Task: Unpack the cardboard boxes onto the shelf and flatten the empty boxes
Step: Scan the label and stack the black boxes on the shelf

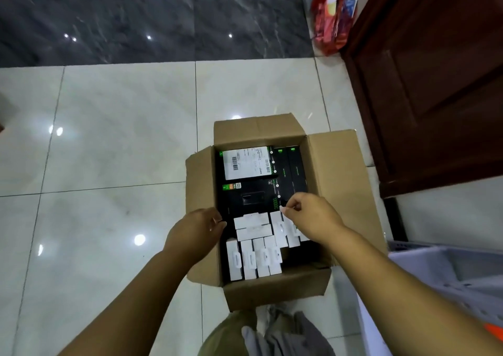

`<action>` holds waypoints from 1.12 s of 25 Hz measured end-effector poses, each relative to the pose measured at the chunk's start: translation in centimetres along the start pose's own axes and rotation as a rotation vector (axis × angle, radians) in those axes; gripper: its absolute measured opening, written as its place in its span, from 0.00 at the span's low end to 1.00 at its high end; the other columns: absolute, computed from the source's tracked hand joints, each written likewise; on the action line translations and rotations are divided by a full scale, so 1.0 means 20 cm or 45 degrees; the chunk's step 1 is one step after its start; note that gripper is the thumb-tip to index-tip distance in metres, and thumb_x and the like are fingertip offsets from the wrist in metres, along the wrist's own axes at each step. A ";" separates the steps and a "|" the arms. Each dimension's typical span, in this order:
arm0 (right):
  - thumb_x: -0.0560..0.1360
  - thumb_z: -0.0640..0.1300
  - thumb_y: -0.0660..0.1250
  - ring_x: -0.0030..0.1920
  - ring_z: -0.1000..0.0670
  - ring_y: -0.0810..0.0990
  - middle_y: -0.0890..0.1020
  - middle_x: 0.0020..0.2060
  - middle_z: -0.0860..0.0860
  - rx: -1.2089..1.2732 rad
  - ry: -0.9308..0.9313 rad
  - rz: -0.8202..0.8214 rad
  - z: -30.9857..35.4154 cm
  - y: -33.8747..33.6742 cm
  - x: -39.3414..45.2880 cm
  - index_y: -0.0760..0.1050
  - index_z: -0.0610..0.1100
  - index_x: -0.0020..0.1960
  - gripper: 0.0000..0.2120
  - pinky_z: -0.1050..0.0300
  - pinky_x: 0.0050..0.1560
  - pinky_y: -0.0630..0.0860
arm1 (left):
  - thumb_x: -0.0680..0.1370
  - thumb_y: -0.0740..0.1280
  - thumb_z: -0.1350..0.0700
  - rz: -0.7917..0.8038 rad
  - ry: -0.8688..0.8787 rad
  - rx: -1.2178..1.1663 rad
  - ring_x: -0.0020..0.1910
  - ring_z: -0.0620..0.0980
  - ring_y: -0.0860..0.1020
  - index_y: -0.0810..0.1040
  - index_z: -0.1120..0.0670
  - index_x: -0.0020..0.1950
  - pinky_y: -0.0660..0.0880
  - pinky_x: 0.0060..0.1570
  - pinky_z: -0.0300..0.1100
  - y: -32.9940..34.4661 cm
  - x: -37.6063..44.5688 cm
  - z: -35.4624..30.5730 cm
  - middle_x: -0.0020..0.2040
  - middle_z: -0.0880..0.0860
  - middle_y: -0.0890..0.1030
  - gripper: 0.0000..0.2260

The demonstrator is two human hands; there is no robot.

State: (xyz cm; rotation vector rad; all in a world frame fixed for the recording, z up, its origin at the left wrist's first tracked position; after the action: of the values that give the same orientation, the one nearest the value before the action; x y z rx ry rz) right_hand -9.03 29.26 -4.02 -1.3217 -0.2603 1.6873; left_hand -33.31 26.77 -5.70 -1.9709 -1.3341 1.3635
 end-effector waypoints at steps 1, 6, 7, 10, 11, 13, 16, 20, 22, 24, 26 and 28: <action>0.78 0.56 0.64 0.45 0.52 0.79 0.80 0.43 0.55 0.004 0.016 0.009 0.00 0.02 0.04 0.77 0.50 0.49 0.10 0.51 0.49 0.79 | 0.79 0.64 0.48 0.010 -0.005 -0.006 0.44 0.46 0.77 0.79 0.51 0.56 0.72 0.41 0.37 0.01 0.04 0.02 0.48 0.49 0.81 0.10; 0.77 0.55 0.64 0.46 0.51 0.79 0.80 0.43 0.54 0.008 0.061 0.061 -0.04 0.13 0.24 0.77 0.49 0.49 0.10 0.50 0.50 0.79 | 0.78 0.65 0.49 -0.025 -0.047 -0.045 0.45 0.47 0.78 0.79 0.54 0.57 0.74 0.44 0.37 0.11 0.21 0.10 0.52 0.51 0.80 0.12; 0.77 0.55 0.64 0.45 0.51 0.79 0.80 0.42 0.54 0.003 0.060 0.075 -0.05 0.15 0.29 0.77 0.49 0.48 0.10 0.50 0.49 0.78 | 0.78 0.66 0.49 -0.042 -0.064 -0.048 0.47 0.48 0.78 0.79 0.54 0.58 0.74 0.45 0.37 0.14 0.24 0.12 0.53 0.52 0.79 0.12; 0.77 0.55 0.65 0.45 0.50 0.79 0.80 0.41 0.54 -0.002 0.064 0.106 -0.09 0.21 0.44 0.76 0.49 0.48 0.09 0.51 0.48 0.78 | 0.78 0.66 0.49 -0.103 -0.148 -0.036 0.55 0.52 0.77 0.75 0.54 0.64 0.76 0.53 0.42 0.22 0.34 0.17 0.62 0.53 0.75 0.17; 0.77 0.55 0.65 0.45 0.49 0.79 0.80 0.41 0.53 0.002 0.077 0.113 -0.11 0.23 0.48 0.76 0.49 0.48 0.09 0.50 0.48 0.79 | 0.78 0.66 0.48 -0.117 -0.182 -0.030 0.58 0.53 0.75 0.73 0.54 0.66 0.75 0.56 0.44 0.24 0.36 0.18 0.64 0.53 0.73 0.18; 0.77 0.54 0.65 0.47 0.48 0.80 0.81 0.44 0.51 0.023 0.113 0.126 -0.15 0.28 0.57 0.75 0.48 0.52 0.10 0.49 0.50 0.79 | 0.78 0.65 0.49 -0.145 -0.254 -0.032 0.64 0.55 0.72 0.69 0.54 0.70 0.72 0.61 0.47 0.30 0.42 0.19 0.69 0.54 0.69 0.22; 0.78 0.52 0.66 0.51 0.47 0.80 0.80 0.53 0.47 0.033 0.148 0.142 -0.21 0.35 0.70 0.72 0.45 0.63 0.17 0.49 0.54 0.78 | 0.79 0.65 0.50 -0.168 -0.331 -0.044 0.69 0.56 0.66 0.64 0.54 0.73 0.68 0.65 0.48 0.40 0.49 0.21 0.72 0.55 0.65 0.24; 0.77 0.51 0.68 0.63 0.42 0.73 0.72 0.64 0.43 0.000 0.132 0.119 -0.25 0.43 0.82 0.67 0.41 0.69 0.26 0.49 0.61 0.73 | 0.78 0.66 0.55 -0.161 -0.361 -0.119 0.69 0.58 0.68 0.60 0.55 0.75 0.69 0.65 0.50 0.53 0.57 0.28 0.73 0.55 0.64 0.27; 0.76 0.52 0.68 0.66 0.41 0.69 0.70 0.66 0.42 -0.024 0.144 0.144 -0.27 0.47 0.88 0.66 0.41 0.69 0.28 0.47 0.65 0.70 | 0.79 0.64 0.58 -0.161 -0.367 -0.159 0.69 0.57 0.67 0.58 0.56 0.76 0.69 0.65 0.50 0.58 0.59 0.29 0.73 0.55 0.64 0.27; 0.75 0.53 0.69 0.69 0.39 0.65 0.67 0.68 0.41 -0.068 0.159 0.177 -0.27 0.50 0.92 0.63 0.40 0.71 0.31 0.47 0.67 0.67 | 0.79 0.62 0.62 -0.176 -0.360 -0.188 0.69 0.57 0.68 0.59 0.56 0.75 0.69 0.64 0.48 0.60 0.59 0.29 0.72 0.54 0.64 0.25; 0.74 0.51 0.71 0.69 0.40 0.65 0.67 0.68 0.41 0.027 0.188 0.166 -0.26 0.51 0.95 0.61 0.37 0.72 0.34 0.48 0.66 0.68 | 0.79 0.62 0.64 -0.198 -0.347 -0.205 0.68 0.57 0.69 0.59 0.56 0.75 0.70 0.63 0.48 0.61 0.58 0.29 0.72 0.54 0.65 0.25; 0.74 0.47 0.73 0.61 0.44 0.71 0.71 0.61 0.43 0.293 0.244 0.136 -0.24 0.51 0.96 0.61 0.36 0.69 0.32 0.53 0.58 0.70 | 0.79 0.62 0.64 -0.204 -0.345 -0.218 0.67 0.56 0.70 0.59 0.56 0.76 0.70 0.63 0.48 0.61 0.58 0.30 0.72 0.54 0.66 0.26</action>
State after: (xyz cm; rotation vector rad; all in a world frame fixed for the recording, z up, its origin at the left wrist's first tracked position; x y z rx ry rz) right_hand -9.88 36.79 -25.00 -1.3303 0.1151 1.6099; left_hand -31.92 30.09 -23.18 -1.7823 -1.7444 1.5227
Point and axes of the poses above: each hand's wrist, its own x-axis towards the middle knuckle, its own y-axis out of the palm, z = x × y, the point moved 1 cm from there along x, towards the middle knuckle
